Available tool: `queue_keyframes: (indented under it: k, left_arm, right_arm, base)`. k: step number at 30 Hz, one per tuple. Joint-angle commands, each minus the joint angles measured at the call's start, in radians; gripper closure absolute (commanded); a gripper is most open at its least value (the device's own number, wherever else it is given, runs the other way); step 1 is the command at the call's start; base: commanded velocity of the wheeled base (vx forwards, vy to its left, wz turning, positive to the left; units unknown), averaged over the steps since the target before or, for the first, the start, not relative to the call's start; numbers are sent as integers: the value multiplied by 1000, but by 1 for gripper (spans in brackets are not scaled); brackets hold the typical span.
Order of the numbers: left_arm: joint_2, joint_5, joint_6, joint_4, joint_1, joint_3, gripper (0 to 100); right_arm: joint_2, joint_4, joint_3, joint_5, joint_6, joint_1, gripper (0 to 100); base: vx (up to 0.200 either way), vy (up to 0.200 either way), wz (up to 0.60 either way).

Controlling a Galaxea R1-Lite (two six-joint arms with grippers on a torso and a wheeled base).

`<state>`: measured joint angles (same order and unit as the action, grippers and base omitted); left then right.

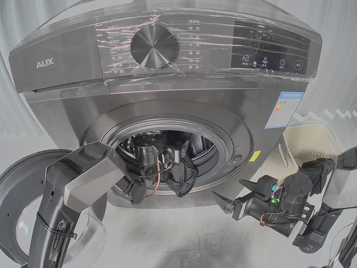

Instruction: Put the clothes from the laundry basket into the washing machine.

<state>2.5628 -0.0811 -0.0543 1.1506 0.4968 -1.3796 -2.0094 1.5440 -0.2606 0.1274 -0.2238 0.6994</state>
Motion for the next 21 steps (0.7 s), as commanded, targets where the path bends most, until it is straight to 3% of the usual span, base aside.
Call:
queue_keyframes:
  k: [1, 4, 17, 18, 21]
  left_arm:
    - [-27, 30, 2, 1, 20, 94, 0]
    - [-36, 80, 5, 9, 49, 183, 0]
    - [13, 75, 17, 12, 54, 177, 0]
    - [14, 75, 19, 12, 52, 175, 100]
    - [19, 70, 22, 12, 49, 165, 100]
  right_arm:
    - [1, -1, 1, 0, 0, 2, 0]
    - [1, 1, 0, 0, 0, 0, 0]
    - [1, 1, 1, 0, -2, 11, 0]
    - [1, 1, 1, 0, -2, 11, 0]
    - [1, 1, 1, 0, -2, 11, 0]
  base:
    - [0, 0, 0]
    - [0, 0, 0]
    - [0, 0, 0]
    - [0, 0, 0]
    - [0, 0, 0]
